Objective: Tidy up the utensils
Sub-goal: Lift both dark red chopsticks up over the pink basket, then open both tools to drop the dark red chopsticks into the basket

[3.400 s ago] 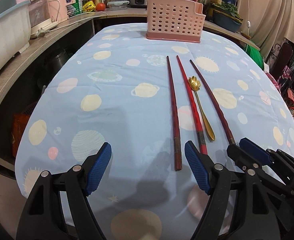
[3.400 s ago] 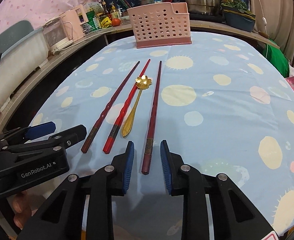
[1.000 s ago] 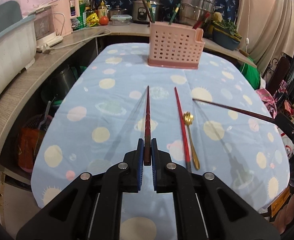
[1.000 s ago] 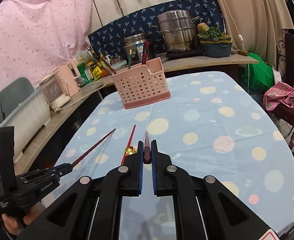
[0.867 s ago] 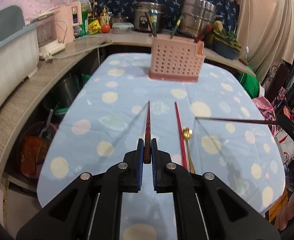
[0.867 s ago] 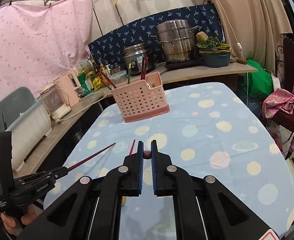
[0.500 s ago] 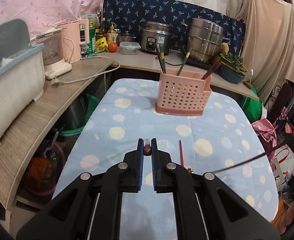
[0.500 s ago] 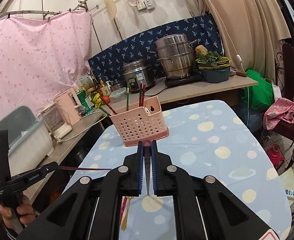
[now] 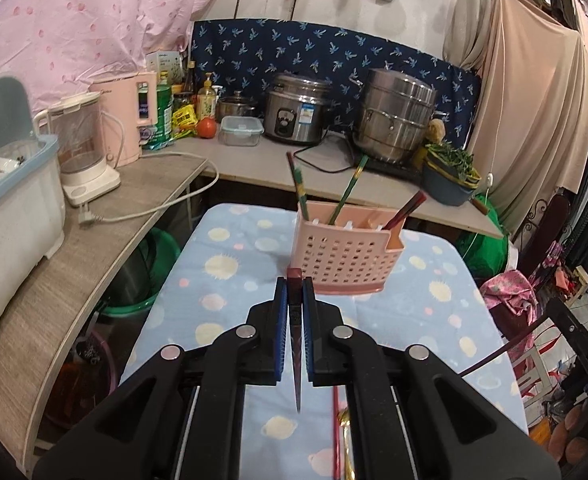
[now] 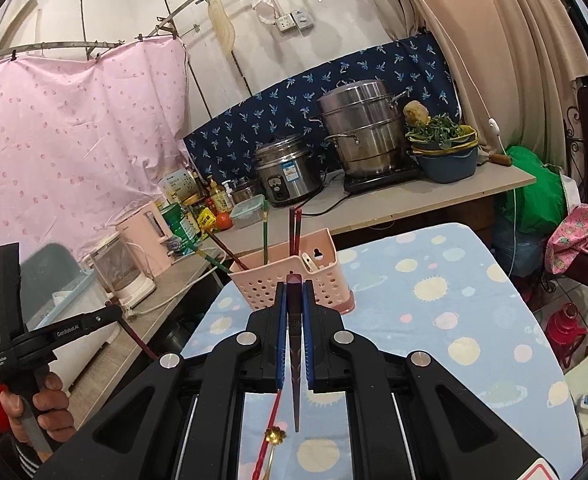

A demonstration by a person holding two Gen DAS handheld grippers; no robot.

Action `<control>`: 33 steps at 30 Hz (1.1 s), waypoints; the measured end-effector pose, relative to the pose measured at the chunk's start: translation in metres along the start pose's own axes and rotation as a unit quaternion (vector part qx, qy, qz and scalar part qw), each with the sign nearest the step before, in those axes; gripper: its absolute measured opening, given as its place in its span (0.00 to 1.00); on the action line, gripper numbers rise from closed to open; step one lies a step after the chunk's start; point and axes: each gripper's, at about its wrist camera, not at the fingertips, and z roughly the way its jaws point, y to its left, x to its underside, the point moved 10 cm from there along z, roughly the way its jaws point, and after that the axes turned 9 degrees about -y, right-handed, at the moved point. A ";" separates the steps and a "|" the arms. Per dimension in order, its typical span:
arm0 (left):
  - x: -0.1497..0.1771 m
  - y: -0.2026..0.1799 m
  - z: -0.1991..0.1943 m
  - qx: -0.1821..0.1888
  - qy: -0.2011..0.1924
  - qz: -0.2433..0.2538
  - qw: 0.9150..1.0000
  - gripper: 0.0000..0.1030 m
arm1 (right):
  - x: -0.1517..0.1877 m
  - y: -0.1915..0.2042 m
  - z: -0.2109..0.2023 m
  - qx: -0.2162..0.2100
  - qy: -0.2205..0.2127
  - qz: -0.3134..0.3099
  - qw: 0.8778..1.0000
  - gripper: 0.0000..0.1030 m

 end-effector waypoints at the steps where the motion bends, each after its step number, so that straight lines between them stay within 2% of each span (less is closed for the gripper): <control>1: -0.007 -0.002 0.001 0.003 -0.005 0.001 1.000 0.07 | -0.007 0.001 0.004 -0.004 -0.003 0.001 1.000 0.07; 11: -0.098 -0.027 0.007 0.015 -0.074 0.008 0.997 0.07 | -0.070 0.012 0.056 -0.025 -0.041 0.011 0.999 0.07; 17: -0.158 -0.035 0.016 0.022 -0.123 -0.010 0.992 0.07 | -0.116 0.030 0.090 -0.038 -0.081 0.011 0.996 0.07; 22: -0.195 -0.039 0.033 0.017 -0.159 -0.011 0.987 0.07 | -0.142 0.043 0.121 -0.040 -0.095 -0.002 0.995 0.07; 27: -0.204 -0.038 0.066 0.014 -0.161 -0.019 0.987 0.07 | -0.147 0.044 0.157 -0.029 -0.087 -0.021 0.996 0.07; 33: -0.178 -0.030 0.112 -0.001 -0.123 -0.023 0.992 0.07 | -0.118 0.035 0.194 -0.014 -0.050 -0.040 0.998 0.07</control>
